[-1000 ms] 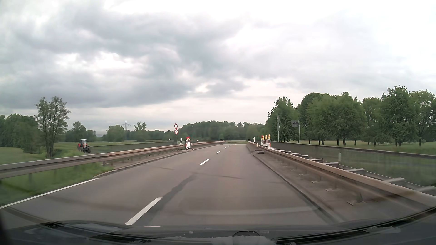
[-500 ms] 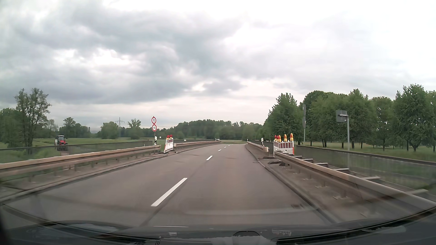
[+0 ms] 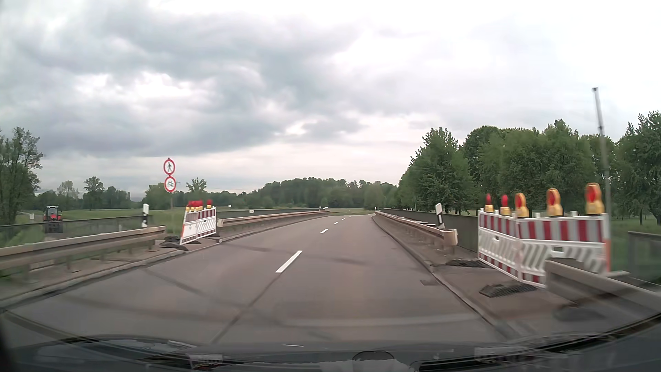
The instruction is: Follow the waypoints while adhering to traffic rules and regulations
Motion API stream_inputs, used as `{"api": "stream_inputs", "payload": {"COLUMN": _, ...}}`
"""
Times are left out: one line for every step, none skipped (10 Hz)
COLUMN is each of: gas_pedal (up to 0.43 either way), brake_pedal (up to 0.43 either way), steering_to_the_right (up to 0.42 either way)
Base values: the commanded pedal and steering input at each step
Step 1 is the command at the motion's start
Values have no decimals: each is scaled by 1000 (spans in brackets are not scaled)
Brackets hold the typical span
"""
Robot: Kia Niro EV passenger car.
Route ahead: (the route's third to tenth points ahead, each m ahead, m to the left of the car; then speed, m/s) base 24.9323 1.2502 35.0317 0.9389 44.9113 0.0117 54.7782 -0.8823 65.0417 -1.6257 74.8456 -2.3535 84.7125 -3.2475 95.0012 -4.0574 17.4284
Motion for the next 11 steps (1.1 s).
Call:
{"api": "stream_inputs", "payload": {"gas_pedal": 118, "brake_pedal": 0, "steering_to_the_right": 6}}
{"api": "stream_inputs", "payload": {"gas_pedal": 118, "brake_pedal": 0, "steering_to_the_right": 6}}
{"api": "stream_inputs", "payload": {"gas_pedal": 118, "brake_pedal": 0, "steering_to_the_right": 5}}
{"api": "stream_inputs", "payload": {"gas_pedal": 118, "brake_pedal": 0, "steering_to_the_right": 5}}
{"api": "stream_inputs", "payload": {"gas_pedal": 110, "brake_pedal": 0, "steering_to_the_right": 6}}
{"api": "stream_inputs", "payload": {"gas_pedal": 110, "brake_pedal": 0, "steering_to_the_right": 10}}
{"api": "stream_inputs", "payload": {"gas_pedal": 110, "brake_pedal": 0, "steering_to_the_right": 11}}
{"api": "stream_inputs", "payload": {"gas_pedal": 98, "brake_pedal": 0, "steering_to_the_right": 10}}
{"api": "stream_inputs", "payload": {"gas_pedal": 98, "brake_pedal": 0, "steering_to_the_right": 9}}
{"api": "stream_inputs", "payload": {"gas_pedal": 98, "brake_pedal": 0, "steering_to_the_right": 10}}
{"api": "stream_inputs", "payload": {"gas_pedal": 87, "brake_pedal": 0, "steering_to_the_right": 10}}
